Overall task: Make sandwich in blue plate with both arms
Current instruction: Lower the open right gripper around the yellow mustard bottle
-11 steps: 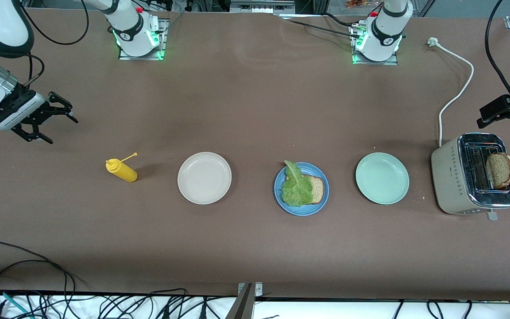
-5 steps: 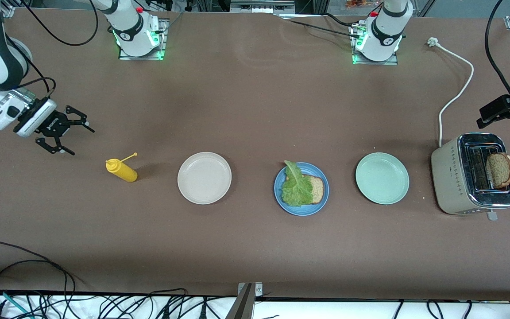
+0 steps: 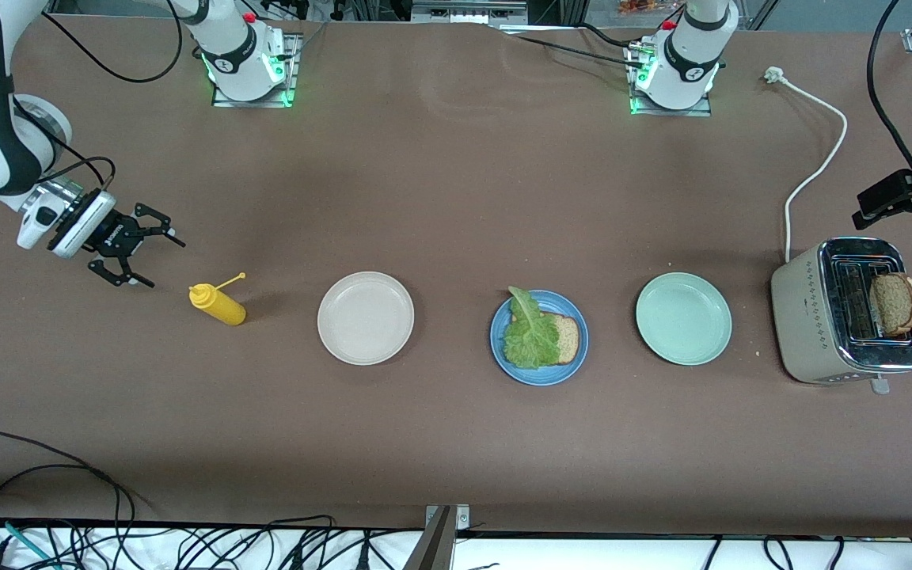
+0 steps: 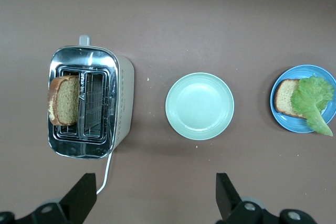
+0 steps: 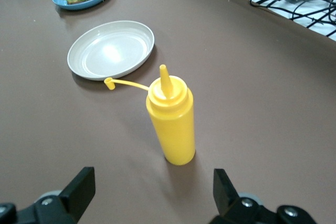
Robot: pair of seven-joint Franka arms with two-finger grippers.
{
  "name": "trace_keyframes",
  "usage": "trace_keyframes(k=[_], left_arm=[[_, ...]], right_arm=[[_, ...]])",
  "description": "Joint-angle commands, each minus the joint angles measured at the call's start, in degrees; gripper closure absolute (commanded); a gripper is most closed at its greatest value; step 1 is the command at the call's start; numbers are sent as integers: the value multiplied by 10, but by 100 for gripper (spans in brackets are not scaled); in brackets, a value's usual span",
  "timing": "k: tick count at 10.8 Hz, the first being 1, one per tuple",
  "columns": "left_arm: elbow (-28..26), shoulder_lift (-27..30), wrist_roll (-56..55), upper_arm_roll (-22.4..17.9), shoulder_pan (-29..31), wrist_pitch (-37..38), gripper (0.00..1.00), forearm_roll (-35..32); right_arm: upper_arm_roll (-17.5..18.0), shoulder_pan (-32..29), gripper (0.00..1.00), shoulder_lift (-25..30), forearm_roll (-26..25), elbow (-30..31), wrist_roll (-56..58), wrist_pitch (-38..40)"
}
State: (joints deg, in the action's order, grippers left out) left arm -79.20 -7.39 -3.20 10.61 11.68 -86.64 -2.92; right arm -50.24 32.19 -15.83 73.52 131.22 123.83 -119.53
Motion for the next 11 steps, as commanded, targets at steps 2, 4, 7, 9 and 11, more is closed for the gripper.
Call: trace_keyframes(k=[2,4,7,9,11], left_arm=[[11,-3,11,1,4,9,0,10],[11,-3,11,1,4,9,0,9],[12,-3,11,1,4,9,0,9],[11,-3,11,1,4,9,0,10],[12,-3,10,1,4,9,0,10]], right_arm=[[1,-31,0,-113,57,-104,25,125],[2,-37,0,-140,72,-127,25,149],[8,-39,0,-158,92,-147,35,166],[9,-39,0,-156,92,-143,33,163],[12,-41,0,-158,103,-130,39,165]])
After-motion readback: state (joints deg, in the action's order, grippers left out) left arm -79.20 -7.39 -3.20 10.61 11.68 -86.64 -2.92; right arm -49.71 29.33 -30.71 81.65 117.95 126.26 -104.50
